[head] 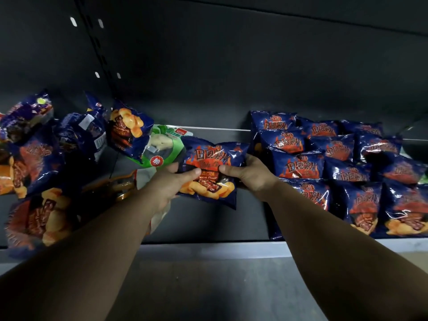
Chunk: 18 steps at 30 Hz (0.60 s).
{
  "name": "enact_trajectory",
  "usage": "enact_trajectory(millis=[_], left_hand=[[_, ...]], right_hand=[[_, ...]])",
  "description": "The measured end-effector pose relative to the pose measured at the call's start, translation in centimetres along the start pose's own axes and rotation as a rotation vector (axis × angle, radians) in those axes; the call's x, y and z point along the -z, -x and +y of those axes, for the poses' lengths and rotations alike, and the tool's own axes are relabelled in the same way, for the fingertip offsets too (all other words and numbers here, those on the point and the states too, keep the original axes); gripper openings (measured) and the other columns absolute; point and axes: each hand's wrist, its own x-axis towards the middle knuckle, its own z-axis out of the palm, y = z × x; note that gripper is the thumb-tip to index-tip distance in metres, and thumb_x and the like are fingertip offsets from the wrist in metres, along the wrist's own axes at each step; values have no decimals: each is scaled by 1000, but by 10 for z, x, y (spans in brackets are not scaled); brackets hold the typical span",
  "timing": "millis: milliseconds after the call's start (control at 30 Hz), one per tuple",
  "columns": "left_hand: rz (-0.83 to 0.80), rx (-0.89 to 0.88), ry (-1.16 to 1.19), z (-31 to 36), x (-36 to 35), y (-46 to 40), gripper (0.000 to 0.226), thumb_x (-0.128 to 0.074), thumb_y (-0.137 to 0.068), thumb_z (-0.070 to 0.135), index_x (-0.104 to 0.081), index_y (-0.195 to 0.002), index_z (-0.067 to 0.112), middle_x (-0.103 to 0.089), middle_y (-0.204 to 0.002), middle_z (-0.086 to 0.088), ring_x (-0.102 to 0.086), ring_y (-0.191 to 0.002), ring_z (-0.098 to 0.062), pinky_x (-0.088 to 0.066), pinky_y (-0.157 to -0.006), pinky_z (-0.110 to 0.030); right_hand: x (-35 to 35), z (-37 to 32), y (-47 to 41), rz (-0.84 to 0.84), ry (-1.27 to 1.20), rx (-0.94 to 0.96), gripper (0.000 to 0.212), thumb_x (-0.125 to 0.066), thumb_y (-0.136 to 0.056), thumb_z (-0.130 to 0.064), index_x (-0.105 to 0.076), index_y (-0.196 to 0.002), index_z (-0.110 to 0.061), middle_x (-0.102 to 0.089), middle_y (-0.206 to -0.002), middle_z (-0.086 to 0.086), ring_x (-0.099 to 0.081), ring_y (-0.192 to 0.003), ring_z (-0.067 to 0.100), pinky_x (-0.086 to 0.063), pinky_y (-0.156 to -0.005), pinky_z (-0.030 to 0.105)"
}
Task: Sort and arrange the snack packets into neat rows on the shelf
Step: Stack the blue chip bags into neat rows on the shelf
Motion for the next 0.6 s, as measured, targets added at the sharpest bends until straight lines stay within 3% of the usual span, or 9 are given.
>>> enact_trajectory(millis=[67, 133, 200, 267, 333, 433, 533, 600], left_hand=[[69, -8, 73, -2, -5, -4, 14, -70, -84, 17, -64, -96, 23, -71, -102, -8, -67, -85, -21, -53, -78, -32], [133, 9, 163, -2, -11, -9, 15, -70, -84, 19, -64, -98, 23, -71, -102, -8, -68, -90, -25, -54, -84, -38], [171, 28, 178, -1, -14, -15, 18, -71, -84, 20, -66, -101, 20, -72, -101, -9, -68, -93, -28, -52, -91, -45], [168, 2, 135, 0, -16, -21, 21, -71, -83, 20, -67, -104, 16, -72, -101, -11, -68, -94, -28, -52, -93, -47], [171, -35, 103, 1, -19, -28, 21, -69, -85, 16, -65, -106, 13, -70, -105, -11, -66, -93, -26, -52, -91, -41], [166, -113, 64, 7, -22, -39, 28, -64, -88, 9, -62, -116, 13, -67, -108, -5, -62, -94, -19, -51, -81, -25], [120, -144, -8, 15, -23, -55, 45, -62, -90, 10, -51, -134, 16, -58, -128, 0, -56, -112, -15, -42, -98, -26], [100, -117, -31, 20, -24, -63, 59, -60, -92, 10, -37, -145, 15, -47, -140, -2, -46, -125, -15, -34, -101, -23]], right_hand=[[-3, 4, -5, 92, -12, -12, 51, -77, -77, -13, -51, -121, -7, -67, -107, 12, -68, -80, 21, -56, -67, 30], [-5, 9, -8, 137, -16, -36, 57, -79, -75, -17, -47, -122, -9, -66, -111, 14, -68, -91, 26, -56, -77, 36], [-5, 14, -10, 124, 42, -52, 51, -77, -77, -17, -51, -120, -7, -66, -112, 12, -66, -98, 28, -55, -86, 40], [-6, 17, -12, 125, 80, -49, 42, -75, -80, -15, -56, -116, -6, -67, -110, 12, -66, -98, 28, -54, -85, 39], [-9, 17, -18, 182, 77, -23, 39, -78, -76, -19, -61, -108, -6, -68, -108, 16, -66, -100, 33, -54, -88, 44], [-5, 24, -42, 280, 88, 10, 50, -79, -56, -40, -64, -95, -13, -71, -101, 13, -67, -96, 31, -52, -92, 48], [-2, 16, -56, 362, 65, 20, 17, -71, -81, -14, -62, -95, -14, -69, -106, 15, -65, -99, 30, -50, -95, 44], [2, 11, -66, 425, 28, 24, 21, -62, -87, -2, -61, -108, -7, -66, -107, 15, -63, -96, 24, -49, -94, 35]])
